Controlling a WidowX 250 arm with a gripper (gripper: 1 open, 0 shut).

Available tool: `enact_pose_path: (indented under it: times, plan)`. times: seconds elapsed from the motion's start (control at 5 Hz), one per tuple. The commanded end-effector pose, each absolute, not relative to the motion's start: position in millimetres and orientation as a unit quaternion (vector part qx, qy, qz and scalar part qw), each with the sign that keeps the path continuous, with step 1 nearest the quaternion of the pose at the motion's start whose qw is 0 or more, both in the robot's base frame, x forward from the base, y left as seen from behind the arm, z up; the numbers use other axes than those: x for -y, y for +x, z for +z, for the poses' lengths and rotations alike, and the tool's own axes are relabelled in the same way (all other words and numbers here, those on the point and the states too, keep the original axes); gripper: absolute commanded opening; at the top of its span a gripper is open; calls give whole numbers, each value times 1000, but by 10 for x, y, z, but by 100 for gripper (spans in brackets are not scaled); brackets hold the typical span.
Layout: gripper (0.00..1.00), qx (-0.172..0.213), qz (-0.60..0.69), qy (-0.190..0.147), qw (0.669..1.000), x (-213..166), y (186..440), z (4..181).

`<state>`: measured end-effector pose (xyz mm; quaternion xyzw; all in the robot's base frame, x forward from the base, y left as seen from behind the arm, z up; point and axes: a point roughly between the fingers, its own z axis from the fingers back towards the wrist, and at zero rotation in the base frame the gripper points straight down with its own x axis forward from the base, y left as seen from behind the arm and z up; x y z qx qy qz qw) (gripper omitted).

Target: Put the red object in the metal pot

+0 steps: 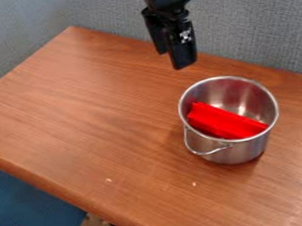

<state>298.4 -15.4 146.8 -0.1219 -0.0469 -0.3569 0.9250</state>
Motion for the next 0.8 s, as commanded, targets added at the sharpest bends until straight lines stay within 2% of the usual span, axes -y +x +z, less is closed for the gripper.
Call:
enact_pose_path:
  times: [0.0,0.4,0.6]
  plan:
    - [100,64,-361,-130,921,165,2839,1703]
    - [100,66,-432,-124,891,306,2783,1687]
    - [100,62,-382,-126,913,517,2659,1583]
